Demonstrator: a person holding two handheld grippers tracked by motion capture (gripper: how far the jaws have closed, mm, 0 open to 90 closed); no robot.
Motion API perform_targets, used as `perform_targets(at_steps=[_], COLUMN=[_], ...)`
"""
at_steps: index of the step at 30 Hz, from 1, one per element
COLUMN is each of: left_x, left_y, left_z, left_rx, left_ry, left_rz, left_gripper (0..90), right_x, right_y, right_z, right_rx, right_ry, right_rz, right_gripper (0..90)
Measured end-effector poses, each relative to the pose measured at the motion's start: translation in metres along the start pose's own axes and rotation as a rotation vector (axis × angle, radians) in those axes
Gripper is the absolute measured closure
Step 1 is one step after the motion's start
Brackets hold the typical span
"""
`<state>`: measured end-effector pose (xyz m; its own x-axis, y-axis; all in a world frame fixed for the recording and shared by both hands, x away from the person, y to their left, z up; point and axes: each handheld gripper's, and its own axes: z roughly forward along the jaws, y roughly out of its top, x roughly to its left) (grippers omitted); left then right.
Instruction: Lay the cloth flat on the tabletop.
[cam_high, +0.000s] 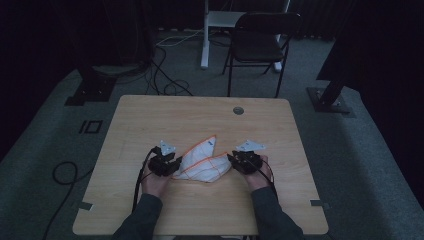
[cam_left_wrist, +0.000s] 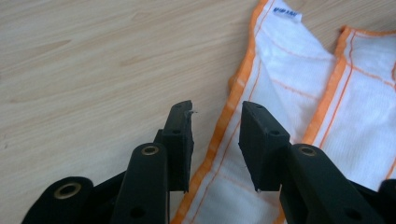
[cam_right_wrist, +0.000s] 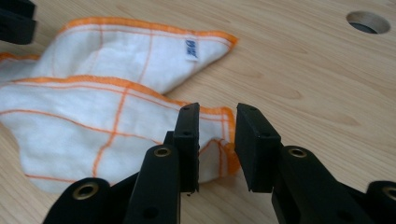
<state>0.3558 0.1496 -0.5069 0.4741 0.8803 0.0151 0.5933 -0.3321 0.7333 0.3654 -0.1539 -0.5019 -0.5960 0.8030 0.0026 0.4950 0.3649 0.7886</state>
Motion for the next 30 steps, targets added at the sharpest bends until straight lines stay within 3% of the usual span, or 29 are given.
perform_targets(at_steps=[10, 18, 23, 26, 27, 28, 29, 30], left_x=[-0.001, -0.003, -0.004, -0.004, -0.003, -0.003, -0.003, -0.003], left_y=[0.012, 0.020, 0.027, 0.027, 0.027, 0.027, 0.026, 0.026], left_z=[0.012, 0.021, 0.030, 0.034, 0.037, 0.037, 0.040, 0.040], left_rx=[0.009, 0.011, 0.025, 0.039, 0.051, 0.051, 0.067, 0.067], left_ry=[-0.006, -0.022, -0.033, -0.033, -0.031, -0.031, -0.025, -0.025], left_rz=[0.014, 0.017, 0.020, 0.016, 0.013, 0.013, 0.018, 0.018], left_gripper=[62.1, 59.3, 56.9, 57.6, 59.4, 62.4, 67.3, 72.8], right_x=[0.007, 0.015, 0.016, 0.017, 0.018, 0.018, 0.018, 0.018], right_y=[0.008, 0.004, 0.003, 0.002, -0.001, -0.001, -0.002, -0.002], right_z=[0.000, 0.019, 0.037, 0.041, 0.045, 0.045, 0.046, 0.046], right_rx=[-0.035, 0.022, 0.066, 0.090, 0.108, 0.108, 0.121, 0.121], right_ry=[0.031, 0.066, 0.114, 0.111, 0.120, 0.120, 0.113, 0.113], right_rz=[0.009, 0.008, 0.038, 0.040, 0.042, 0.042, 0.035, 0.035], right_gripper=[66.5, 63.0, 57.9, 58.1, 64.1, 64.1, 74.8, 74.8])
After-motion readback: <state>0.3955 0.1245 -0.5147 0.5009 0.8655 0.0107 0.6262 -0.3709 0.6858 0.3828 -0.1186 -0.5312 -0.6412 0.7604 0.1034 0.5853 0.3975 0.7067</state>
